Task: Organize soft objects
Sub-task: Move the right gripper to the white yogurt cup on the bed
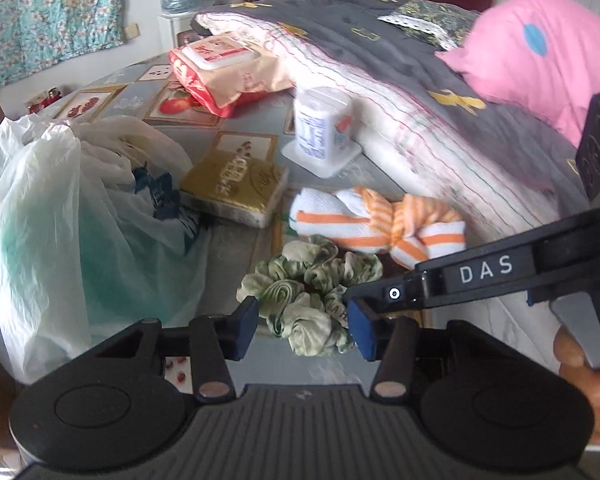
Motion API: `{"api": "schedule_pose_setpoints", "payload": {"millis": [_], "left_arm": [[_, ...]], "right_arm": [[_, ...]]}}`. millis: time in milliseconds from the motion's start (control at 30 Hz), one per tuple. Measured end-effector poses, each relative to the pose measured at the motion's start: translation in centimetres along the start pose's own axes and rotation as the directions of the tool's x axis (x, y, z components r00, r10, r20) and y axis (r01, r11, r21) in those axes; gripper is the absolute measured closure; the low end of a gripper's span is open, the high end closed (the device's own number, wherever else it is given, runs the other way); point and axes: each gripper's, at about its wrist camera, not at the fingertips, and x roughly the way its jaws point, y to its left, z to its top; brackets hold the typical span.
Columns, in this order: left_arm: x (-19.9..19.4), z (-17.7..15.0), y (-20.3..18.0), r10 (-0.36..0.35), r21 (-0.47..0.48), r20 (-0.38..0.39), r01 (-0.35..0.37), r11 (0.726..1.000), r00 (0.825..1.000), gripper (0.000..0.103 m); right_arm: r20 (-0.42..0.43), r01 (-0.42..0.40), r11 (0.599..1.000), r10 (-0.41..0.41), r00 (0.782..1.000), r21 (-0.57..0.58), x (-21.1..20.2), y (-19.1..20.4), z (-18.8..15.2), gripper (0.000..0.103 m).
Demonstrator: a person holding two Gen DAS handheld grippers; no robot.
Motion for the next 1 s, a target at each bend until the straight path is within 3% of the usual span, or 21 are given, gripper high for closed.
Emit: {"api": "schedule_pose_setpoints", "payload": {"millis": [167,267,333,400,567,700,867,1000], "left_arm": [[1.0,1.4,0.9,0.044,-0.044,0.028,-0.043,0.998,0.999,0.052],[0.6,1.5,1.0,0.056,-0.055,0.039,-0.053,0.997,0.998,0.044],[0.0,1.3,1.0,0.065,-0.045,0.052,-0.062,0.997,0.997,0.035],[-0.6,1.1,1.0,0.069,-0.041,0.060,-0.066,0.997,0.996,0.034],[-1.9,0.8,1.0,0.064,-0.056,0.069,-0.060,0.997,0.996,0.031],[-3.1,0.7,1.1,0.056,-0.062,0.103,-0.050,0.997,0.993,0.030],[-4.0,0.6,1.6,0.049,-0.091,0.126,-0.038,0.995,0.991,0.030],[-4.3,0.3,2.0,0.048,-0.114,0.135,-0.033,0.993,0.990,0.030]], "right_arm": [[0.033,-0.022,1.000,0.021,0.999,0.019,1.1,-0.1,1.6,0.079],[0.035,-0.023,1.000,0.023,0.999,0.000,0.2,0.3,1.5,0.076],[0.038,-0.016,1.000,0.016,0.999,-0.016,-0.9,0.4,1.2,0.068],[0.034,-0.032,0.999,0.032,0.999,-0.011,-1.7,0.2,0.7,0.056],[0.046,-0.024,0.999,0.025,0.999,-0.023,-4.4,0.9,-0.3,0.055],[0.096,-0.021,0.994,0.032,0.995,-0.111,-7.3,3.0,0.2,0.055],[0.249,0.119,0.959,-0.054,0.967,-0.255,-8.2,5.9,4.3,0.049],[0.307,0.302,0.893,-0.200,0.930,-0.334,-4.4,6.4,8.0,0.042]]}}
